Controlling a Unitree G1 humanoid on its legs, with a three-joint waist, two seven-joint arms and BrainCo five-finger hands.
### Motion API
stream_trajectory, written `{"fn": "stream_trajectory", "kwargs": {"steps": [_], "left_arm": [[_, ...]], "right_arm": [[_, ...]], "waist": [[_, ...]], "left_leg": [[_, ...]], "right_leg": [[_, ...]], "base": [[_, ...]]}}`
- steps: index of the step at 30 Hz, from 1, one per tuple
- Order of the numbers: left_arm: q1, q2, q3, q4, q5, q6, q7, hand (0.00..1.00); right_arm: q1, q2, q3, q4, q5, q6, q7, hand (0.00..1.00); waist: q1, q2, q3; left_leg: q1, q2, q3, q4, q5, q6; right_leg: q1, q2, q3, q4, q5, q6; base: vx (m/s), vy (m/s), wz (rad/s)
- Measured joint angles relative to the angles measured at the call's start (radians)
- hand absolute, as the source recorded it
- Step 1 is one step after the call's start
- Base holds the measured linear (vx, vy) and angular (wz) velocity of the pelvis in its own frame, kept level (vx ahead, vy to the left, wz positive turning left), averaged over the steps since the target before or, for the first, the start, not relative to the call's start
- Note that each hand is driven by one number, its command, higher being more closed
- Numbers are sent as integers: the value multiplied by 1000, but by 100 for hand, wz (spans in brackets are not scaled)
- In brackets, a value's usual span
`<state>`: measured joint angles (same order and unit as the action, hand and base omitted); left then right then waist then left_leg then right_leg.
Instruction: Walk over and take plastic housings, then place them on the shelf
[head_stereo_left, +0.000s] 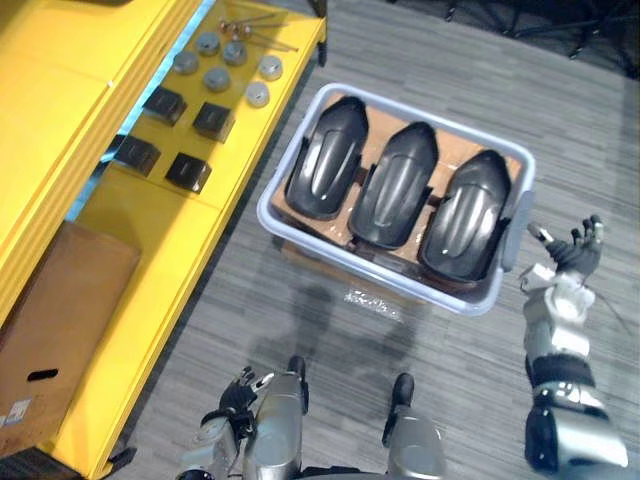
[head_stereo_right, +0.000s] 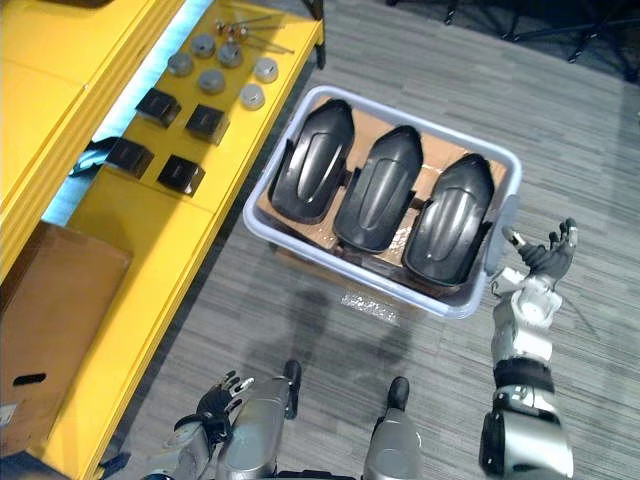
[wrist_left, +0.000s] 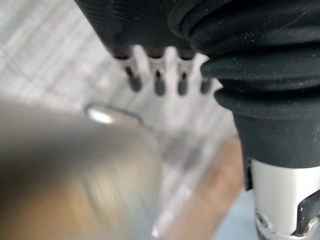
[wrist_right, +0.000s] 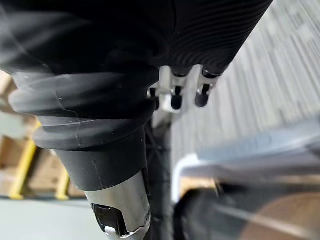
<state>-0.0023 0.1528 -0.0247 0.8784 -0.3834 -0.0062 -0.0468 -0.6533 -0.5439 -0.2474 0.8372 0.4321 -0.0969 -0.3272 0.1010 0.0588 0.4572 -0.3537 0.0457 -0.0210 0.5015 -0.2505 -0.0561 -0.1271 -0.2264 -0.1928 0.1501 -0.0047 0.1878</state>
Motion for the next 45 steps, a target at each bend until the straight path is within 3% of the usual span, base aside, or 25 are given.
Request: {"fn": "stream_trajectory", "kwargs": {"steps": [4,9,12,13,17,22,23,25,28,41,45], "left_arm": [[-9,-6,-50,73,-12,0,-6,0],[-11,-7,-79,95,-50,-11,-15,0],[-30,-6,-108,122,-82,-14,-21,0],[-41,-9,-115,133,-87,-13,-21,0],[-48,-12,-126,144,-102,-17,-20,0],[-57,-8,-157,164,-145,-41,-18,0],[-60,-10,-161,167,-156,-43,-18,0],[-70,-12,-186,173,-161,-45,-17,0],[-72,-13,-193,174,-165,-48,-18,0],[-75,-32,-194,166,-166,-53,-19,0],[-75,-32,-193,158,-167,-67,-19,0]], "right_arm": [[-84,-77,16,135,43,36,-24,0],[-121,-95,18,220,48,81,-22,0],[-152,-148,19,249,46,110,-41,0],[-161,-170,18,249,46,123,-45,100],[-176,-195,17,260,42,144,-40,100],[-222,-241,82,325,-42,150,-5,100],[-237,-256,95,330,-61,163,23,100],[-246,-275,128,339,-95,169,13,100],[-267,-298,168,349,-120,193,22,100],[-307,-299,281,276,-264,214,22,100],[-310,-298,307,240,-366,228,-4,100]], "waist": [[25,51,33],[33,66,39],[38,82,44],[40,92,49],[46,103,52],[53,108,50],[54,115,52],[58,133,54],[67,135,53],[97,147,44],[100,146,44]], "left_leg": [[-62,-5,-22,38,4,7],[-101,-8,-28,60,10,16],[-132,-16,-28,60,25,19],[-141,-21,-29,59,32,21],[-156,-23,-26,58,41,22],[-176,-26,-31,39,62,17],[-191,-31,-37,30,75,15],[-206,-34,-50,29,83,11],[-212,-34,-51,29,87,7],[-234,-33,-59,35,96,4],[-234,-33,-74,35,99,1]], "right_leg": [[-57,-3,-7,54,-5,-2],[-106,-13,-13,113,-33,3],[-147,-25,-13,141,-39,3],[-159,-30,-13,151,-39,3],[-183,-35,-10,166,-38,3],[-219,-40,-12,188,-40,0],[-240,-44,-19,198,-41,-2],[-256,-48,-30,216,-49,-9],[-277,-52,-29,250,-64,-14],[-308,-55,-35,290,-78,-23],[-298,-53,-52,290,-81,-27]], "base": [[-65,17,11],[-78,-12,4],[-66,1,4],[-59,5,8],[-22,2,1],[-14,-18,3],[-25,-42,13],[-20,-41,17],[-19,-44,4],[-8,-15,1],[10,-24,9]]}}
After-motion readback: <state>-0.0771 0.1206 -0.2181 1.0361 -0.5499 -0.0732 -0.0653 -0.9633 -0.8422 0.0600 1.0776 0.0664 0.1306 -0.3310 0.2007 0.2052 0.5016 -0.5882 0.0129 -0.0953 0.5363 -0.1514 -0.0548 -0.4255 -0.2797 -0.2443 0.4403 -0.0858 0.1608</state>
